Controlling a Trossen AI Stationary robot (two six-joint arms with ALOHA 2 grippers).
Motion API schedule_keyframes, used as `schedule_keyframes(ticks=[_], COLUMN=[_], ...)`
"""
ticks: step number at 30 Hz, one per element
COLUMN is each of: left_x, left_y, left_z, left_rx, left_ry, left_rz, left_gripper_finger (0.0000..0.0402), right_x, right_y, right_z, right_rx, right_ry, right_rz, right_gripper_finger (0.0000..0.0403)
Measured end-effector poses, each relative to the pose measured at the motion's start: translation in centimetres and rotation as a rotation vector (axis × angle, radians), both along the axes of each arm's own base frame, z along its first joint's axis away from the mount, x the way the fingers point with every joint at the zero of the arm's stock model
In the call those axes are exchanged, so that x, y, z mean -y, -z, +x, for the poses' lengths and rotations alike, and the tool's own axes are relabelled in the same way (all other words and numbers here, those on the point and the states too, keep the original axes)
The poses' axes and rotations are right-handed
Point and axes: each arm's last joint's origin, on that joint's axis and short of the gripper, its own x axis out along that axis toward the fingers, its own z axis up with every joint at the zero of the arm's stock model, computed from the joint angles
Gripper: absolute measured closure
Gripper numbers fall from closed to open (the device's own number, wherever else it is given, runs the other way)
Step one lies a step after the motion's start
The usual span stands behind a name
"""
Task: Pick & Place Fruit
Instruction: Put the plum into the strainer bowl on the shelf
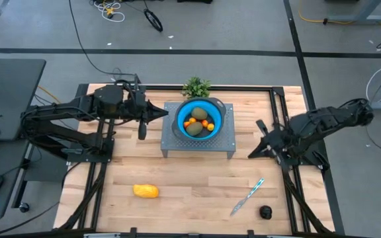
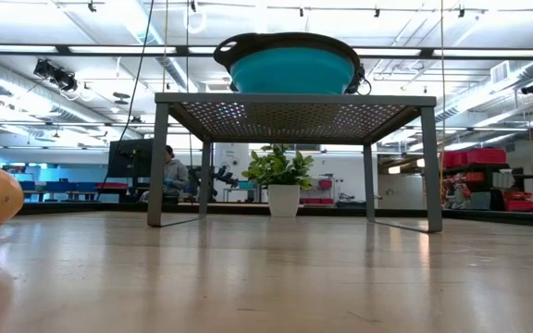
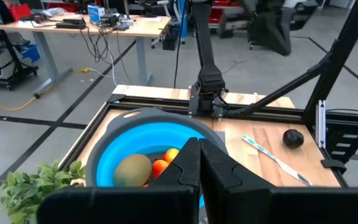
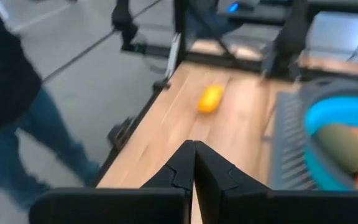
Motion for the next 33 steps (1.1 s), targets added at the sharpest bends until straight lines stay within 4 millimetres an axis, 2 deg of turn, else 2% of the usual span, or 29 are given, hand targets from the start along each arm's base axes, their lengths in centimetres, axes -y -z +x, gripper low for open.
schedule_keyframes(ticks=[9, 16, 27, 33], left_x=[0.0, 0.1, 0.1, 0.1], left_y=[0.2, 0.3, 0.3, 0.3], left_z=[-0.1, -0.1, -0.1, 0.0], left_rx=[-0.017, -0.028, -0.032, -0.031], left_ry=[-0.012, 0.009, 0.021, 0.043], left_rz=[-0.029, -0.040, -0.010, 0.031], left_gripper_finger=[0.0400, 0.0400, 0.0399, 0.0400], right_x=[-2.4, -4.0, -4.8, -5.9], right_y=[1.9, 2.5, 2.8, 4.0], right_z=[0.1, -0.2, -0.6, 0.5], right_rx=[-0.194, -0.248, -0.291, -0.386], right_ry=[-0.138, -0.217, -0.249, -0.244], right_rz=[-0.006, -0.028, -0.027, -0.024], right_gripper_finger=[0.0390, 0.0390, 0.0390, 0.0390])
